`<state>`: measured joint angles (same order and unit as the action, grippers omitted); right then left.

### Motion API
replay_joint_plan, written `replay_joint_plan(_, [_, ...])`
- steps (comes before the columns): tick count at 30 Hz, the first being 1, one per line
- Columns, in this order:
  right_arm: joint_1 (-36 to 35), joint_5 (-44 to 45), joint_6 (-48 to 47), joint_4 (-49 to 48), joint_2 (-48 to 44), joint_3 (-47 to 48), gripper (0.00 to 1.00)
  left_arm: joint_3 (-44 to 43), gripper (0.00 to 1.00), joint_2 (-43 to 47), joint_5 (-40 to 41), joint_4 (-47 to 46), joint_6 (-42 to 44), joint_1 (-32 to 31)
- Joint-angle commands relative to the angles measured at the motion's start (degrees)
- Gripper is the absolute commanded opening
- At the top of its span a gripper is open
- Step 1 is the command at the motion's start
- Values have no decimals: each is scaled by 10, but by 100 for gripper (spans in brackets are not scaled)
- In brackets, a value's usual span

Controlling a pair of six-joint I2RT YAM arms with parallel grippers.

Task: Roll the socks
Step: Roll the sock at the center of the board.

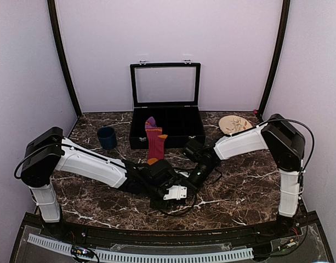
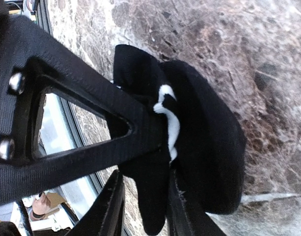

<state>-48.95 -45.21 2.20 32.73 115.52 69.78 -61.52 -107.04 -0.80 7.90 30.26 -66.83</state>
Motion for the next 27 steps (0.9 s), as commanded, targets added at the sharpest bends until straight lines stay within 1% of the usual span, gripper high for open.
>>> replay_joint_plan(1, [12,9,8,-18,-18,-19,31,3,0,-4,-37,59,-21,7])
replay_joint_plan(10, [33,11,32,-54,-52,-67,33,-3,0,10,-74,70,-28,32])
replay_joint_plan(15, [42,17,50,-79,-66,-83,34,-12,0,9,-111,87,-34,47])
replay_joint_plan(19, [45,28,60,-91,-77,-89,34,-38,0,-6,-148,121,-38,60])
replay_joint_plan(22, [48,43,70,-105,-85,-98,34,-56,0,-18,-171,145,-40,71])
replay_joint_plan(27, [49,97,85,-125,-108,-115,34,-80,0,-30,-224,169,-50,90])
